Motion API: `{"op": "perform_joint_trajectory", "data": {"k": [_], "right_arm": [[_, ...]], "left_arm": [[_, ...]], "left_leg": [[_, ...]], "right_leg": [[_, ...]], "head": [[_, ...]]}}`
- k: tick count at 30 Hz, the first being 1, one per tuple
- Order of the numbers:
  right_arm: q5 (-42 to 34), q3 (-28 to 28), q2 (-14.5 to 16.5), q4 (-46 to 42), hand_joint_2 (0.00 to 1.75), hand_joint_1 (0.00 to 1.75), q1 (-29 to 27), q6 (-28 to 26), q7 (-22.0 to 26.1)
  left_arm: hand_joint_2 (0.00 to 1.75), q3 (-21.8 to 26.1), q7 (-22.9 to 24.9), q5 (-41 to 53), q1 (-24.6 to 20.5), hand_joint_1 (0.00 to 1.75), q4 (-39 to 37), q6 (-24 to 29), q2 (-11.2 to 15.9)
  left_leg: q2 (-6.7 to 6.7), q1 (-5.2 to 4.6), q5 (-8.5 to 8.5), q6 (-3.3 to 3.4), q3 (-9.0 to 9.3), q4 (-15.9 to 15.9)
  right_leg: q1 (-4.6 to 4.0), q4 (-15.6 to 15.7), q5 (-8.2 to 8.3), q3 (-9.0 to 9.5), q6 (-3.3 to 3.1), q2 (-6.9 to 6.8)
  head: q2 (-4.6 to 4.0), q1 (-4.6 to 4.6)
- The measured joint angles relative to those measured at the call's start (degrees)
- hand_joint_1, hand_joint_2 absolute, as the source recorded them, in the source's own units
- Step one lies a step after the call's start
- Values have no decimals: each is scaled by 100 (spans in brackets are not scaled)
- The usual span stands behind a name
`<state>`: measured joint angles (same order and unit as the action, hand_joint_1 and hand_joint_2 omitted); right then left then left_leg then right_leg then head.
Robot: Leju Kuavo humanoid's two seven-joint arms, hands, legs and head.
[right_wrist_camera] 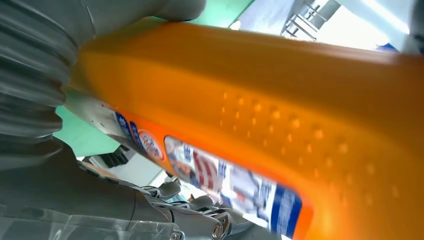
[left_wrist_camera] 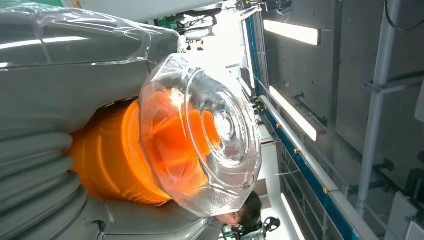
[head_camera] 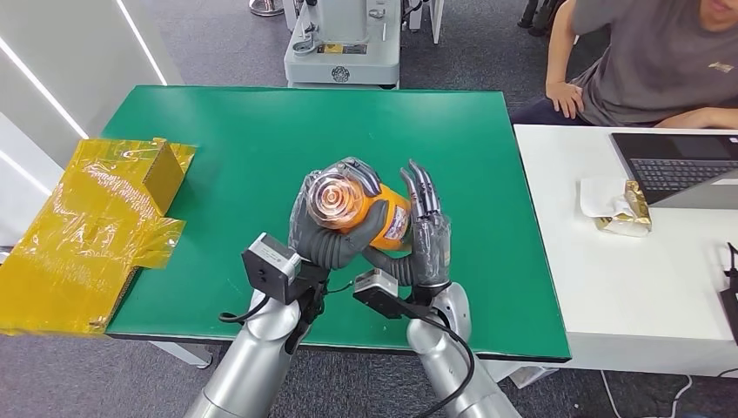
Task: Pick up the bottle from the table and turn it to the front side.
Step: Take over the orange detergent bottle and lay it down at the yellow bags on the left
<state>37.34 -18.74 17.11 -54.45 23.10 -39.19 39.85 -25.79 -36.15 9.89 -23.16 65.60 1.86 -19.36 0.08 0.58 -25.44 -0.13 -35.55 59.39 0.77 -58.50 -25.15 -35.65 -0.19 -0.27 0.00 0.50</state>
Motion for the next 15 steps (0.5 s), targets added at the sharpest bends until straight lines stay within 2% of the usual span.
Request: {"op": "perform_joint_trajectory", "data": {"k": [7,15], "right_arm": [[-675,-207,-3,-758,175,0,-424,0,-2],[-1443,-633,-128,-2504,175,0,-1159,2,35]], "left_arm": [[175,0,-7,-20,-11,175,-34,68,4],[175,53,44,46,-13,175,-187,227,61]], "left_leg": [[-2,0,-3,-2,-1,0],[-4,0,-8,-7,-5,-1]], "right_leg": [[0,0,-4,0,1,-3],[1,1,-10,-5,-1,-6]], "head": [[0,-1],[0,0]]}}
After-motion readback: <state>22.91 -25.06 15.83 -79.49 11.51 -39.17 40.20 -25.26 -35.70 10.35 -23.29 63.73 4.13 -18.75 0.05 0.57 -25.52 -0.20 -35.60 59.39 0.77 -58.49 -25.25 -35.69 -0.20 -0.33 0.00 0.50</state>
